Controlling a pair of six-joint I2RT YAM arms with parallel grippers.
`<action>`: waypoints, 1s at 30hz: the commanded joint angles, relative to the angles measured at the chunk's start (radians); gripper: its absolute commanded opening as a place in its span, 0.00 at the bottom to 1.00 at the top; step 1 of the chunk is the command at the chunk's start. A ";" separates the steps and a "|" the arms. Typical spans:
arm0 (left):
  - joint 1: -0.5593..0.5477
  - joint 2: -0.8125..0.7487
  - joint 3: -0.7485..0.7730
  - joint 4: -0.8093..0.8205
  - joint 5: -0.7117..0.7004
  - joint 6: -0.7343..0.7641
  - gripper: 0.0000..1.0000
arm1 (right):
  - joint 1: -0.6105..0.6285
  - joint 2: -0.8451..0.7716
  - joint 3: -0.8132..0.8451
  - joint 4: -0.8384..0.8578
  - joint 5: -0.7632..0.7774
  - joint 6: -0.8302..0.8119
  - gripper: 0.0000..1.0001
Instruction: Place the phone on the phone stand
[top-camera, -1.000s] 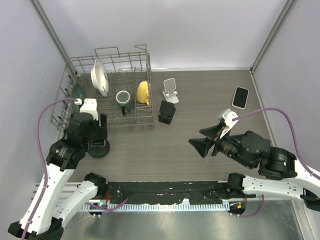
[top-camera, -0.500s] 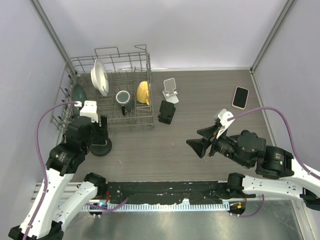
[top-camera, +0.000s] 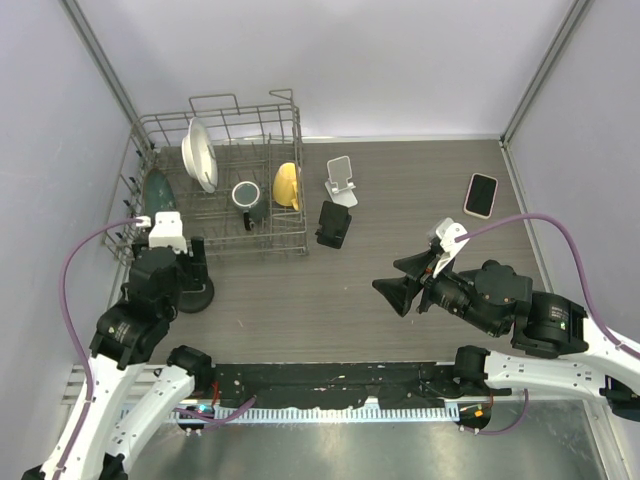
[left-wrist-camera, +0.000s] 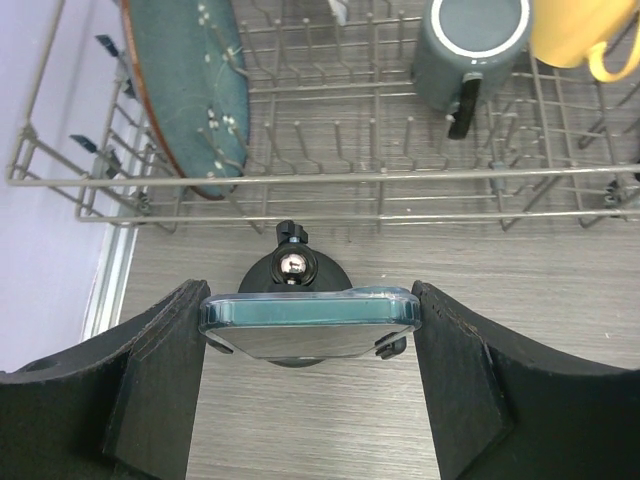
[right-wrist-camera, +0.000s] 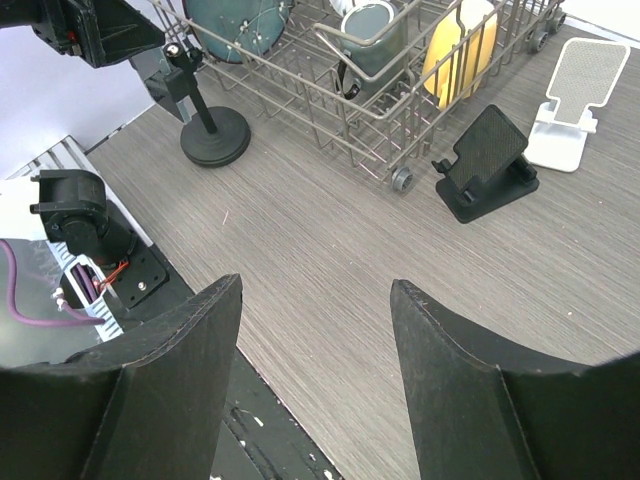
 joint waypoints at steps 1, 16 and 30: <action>0.002 -0.025 0.023 0.126 -0.148 -0.016 0.52 | -0.002 -0.001 0.005 0.048 -0.010 0.003 0.66; 0.004 -0.090 0.017 0.148 -0.078 -0.062 0.11 | -0.002 0.022 0.005 0.058 -0.030 0.023 0.66; 0.004 -0.093 -0.047 0.236 0.016 -0.009 0.01 | -0.002 0.007 0.002 0.056 -0.025 0.021 0.65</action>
